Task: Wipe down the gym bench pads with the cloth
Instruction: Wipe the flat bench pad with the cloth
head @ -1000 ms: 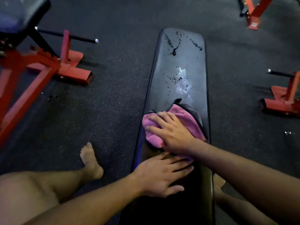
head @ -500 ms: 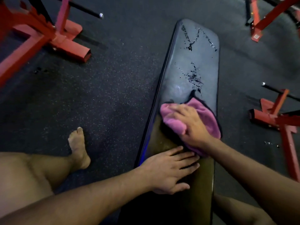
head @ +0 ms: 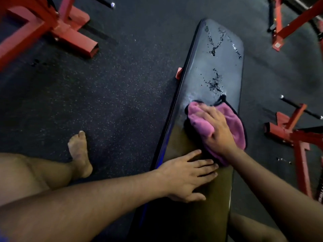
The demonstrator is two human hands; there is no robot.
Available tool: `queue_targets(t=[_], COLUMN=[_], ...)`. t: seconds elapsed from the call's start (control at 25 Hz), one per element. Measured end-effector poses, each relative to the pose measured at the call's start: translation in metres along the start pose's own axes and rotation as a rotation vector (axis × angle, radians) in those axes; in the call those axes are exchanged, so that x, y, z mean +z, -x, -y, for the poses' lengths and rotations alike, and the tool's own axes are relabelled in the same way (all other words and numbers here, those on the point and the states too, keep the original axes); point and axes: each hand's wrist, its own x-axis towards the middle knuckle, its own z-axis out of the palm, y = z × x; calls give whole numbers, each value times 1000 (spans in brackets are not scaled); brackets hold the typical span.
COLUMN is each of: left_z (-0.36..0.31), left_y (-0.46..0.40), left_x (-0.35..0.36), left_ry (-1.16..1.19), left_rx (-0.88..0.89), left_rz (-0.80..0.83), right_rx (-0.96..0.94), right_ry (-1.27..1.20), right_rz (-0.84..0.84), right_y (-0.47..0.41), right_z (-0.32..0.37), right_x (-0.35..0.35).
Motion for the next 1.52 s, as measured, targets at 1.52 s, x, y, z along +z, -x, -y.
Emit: queue_targets(t=[1.52], left_z=[1], left_y=[24], left_x=[-11], left_ry=[173], left_rx=[-158], left_rz=[-31], right_rx=[-464], right_ry=[717], right_rz=[1067], right_y=[-174], right_z=[80], right_x=[13])
